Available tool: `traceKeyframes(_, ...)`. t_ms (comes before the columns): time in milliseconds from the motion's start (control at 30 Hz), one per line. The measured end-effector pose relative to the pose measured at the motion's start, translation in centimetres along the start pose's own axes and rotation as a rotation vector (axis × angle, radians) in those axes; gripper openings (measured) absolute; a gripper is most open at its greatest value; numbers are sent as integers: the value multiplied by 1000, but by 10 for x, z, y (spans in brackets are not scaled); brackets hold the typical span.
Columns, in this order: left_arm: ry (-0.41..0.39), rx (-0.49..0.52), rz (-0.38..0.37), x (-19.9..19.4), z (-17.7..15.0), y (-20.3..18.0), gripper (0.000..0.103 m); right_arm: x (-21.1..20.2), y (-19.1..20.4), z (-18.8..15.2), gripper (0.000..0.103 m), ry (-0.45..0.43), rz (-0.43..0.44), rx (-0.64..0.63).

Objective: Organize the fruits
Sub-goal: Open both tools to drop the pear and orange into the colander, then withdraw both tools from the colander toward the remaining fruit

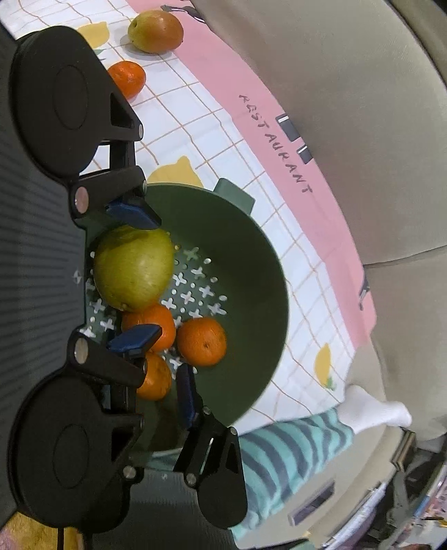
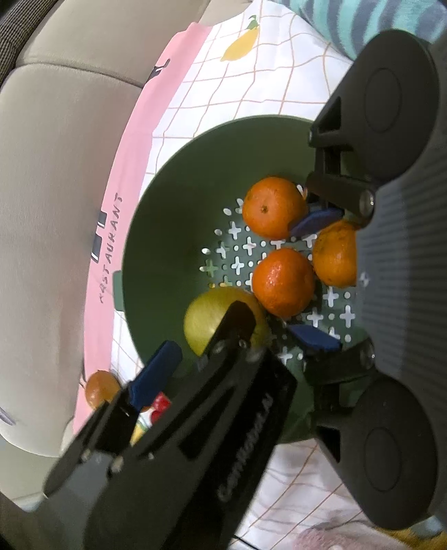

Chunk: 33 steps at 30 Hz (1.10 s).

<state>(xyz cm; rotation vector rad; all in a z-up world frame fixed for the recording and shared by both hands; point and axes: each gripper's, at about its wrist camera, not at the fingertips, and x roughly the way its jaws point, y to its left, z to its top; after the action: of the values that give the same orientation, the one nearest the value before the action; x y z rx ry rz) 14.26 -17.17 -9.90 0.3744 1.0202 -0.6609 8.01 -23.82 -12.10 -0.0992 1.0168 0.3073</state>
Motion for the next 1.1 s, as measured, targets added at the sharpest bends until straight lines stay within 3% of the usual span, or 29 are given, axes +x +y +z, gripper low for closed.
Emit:
traceKeyframes(133,-43,-6,4,-18,-6,-1,74,-9,0,4,69,-21,-5,43)
traceKeyframes(200,-63,-13,16,-27,-9,0,74,-15,1,6,77,-31,-13,64)
traceKeyframes(633,-202,-116,134,-83,-51,17,74,-54,23,12,83,-123,-56,232)
traceKeyframes(867,-253,-254,175,-103,-83,45,74,-71,54,13,86,-201,-27,233)
traceKeyframes(1100,-255,-410,207,-111,-111,83,74,-68,89,16,87,-212,-14,152)
